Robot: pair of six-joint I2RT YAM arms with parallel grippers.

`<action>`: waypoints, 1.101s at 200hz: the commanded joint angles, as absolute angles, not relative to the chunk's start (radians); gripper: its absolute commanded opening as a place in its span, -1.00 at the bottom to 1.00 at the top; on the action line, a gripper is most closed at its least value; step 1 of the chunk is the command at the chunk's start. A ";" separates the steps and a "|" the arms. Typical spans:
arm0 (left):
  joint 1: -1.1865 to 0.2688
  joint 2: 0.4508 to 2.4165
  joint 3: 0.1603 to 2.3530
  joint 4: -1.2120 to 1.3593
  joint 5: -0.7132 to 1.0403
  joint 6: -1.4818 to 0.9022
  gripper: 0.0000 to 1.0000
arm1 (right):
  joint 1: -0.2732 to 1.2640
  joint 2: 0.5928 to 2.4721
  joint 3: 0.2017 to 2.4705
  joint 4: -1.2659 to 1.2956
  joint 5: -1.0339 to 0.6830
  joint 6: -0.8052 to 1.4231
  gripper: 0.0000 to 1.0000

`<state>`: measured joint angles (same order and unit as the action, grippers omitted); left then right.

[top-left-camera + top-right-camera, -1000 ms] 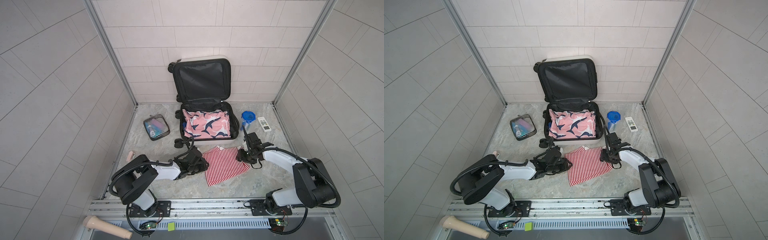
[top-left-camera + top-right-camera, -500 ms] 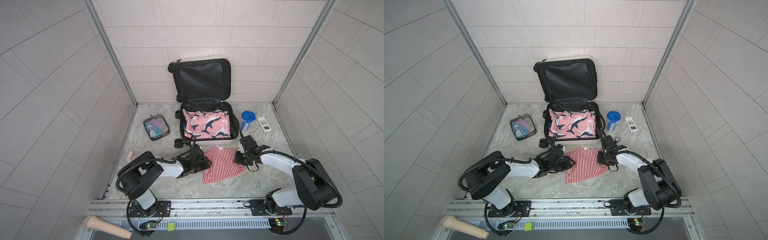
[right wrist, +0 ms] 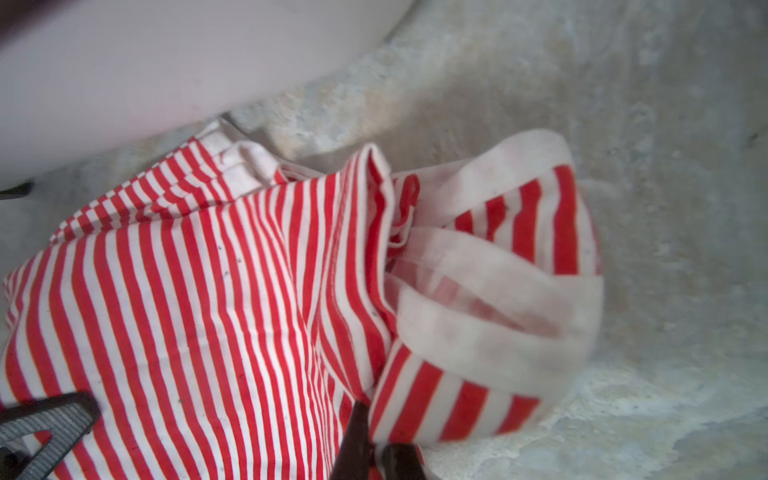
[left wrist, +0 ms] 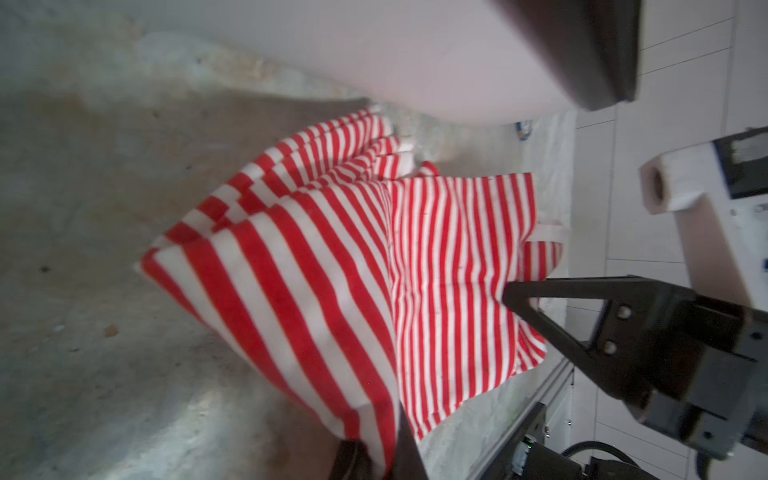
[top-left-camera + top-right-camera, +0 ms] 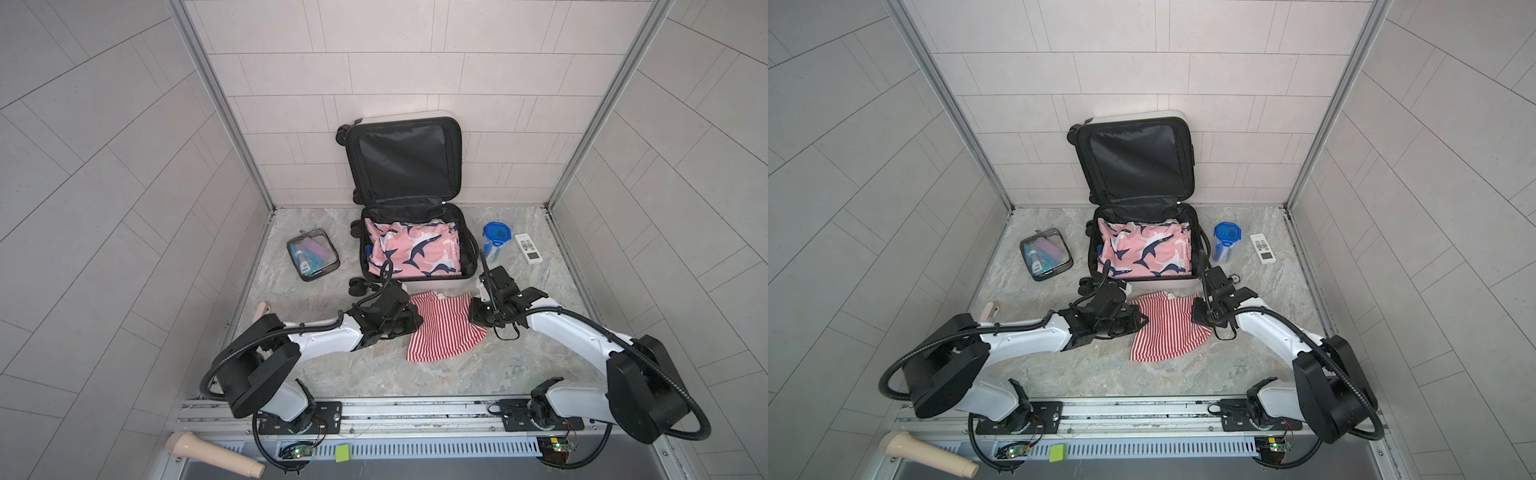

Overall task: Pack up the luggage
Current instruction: 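Lift the striped garment with both grippers and carry it over the suitcase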

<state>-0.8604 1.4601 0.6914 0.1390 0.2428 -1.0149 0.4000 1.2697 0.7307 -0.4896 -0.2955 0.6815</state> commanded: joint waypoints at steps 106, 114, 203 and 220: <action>-0.864 1.240 0.990 -0.263 0.171 -0.835 -1.00 | 0.418 1.065 0.990 -0.670 -0.386 0.711 -1.00; -0.861 1.235 1.006 -0.274 0.160 -0.821 -1.00 | 0.419 1.066 1.006 -0.659 -0.393 0.713 -1.00; -0.700 1.340 1.331 -0.489 0.195 -0.593 -1.00 | 0.416 1.268 1.274 -0.604 -0.377 0.694 -1.00; -0.650 1.375 1.398 -0.518 0.209 -0.547 -1.00 | 0.414 1.327 1.346 -0.603 -0.364 0.684 -1.00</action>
<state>-0.7048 1.3380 1.3067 -0.4545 0.1936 -0.6479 0.4126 1.2736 1.2583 -0.6281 -0.3824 0.7052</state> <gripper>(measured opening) 0.062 0.075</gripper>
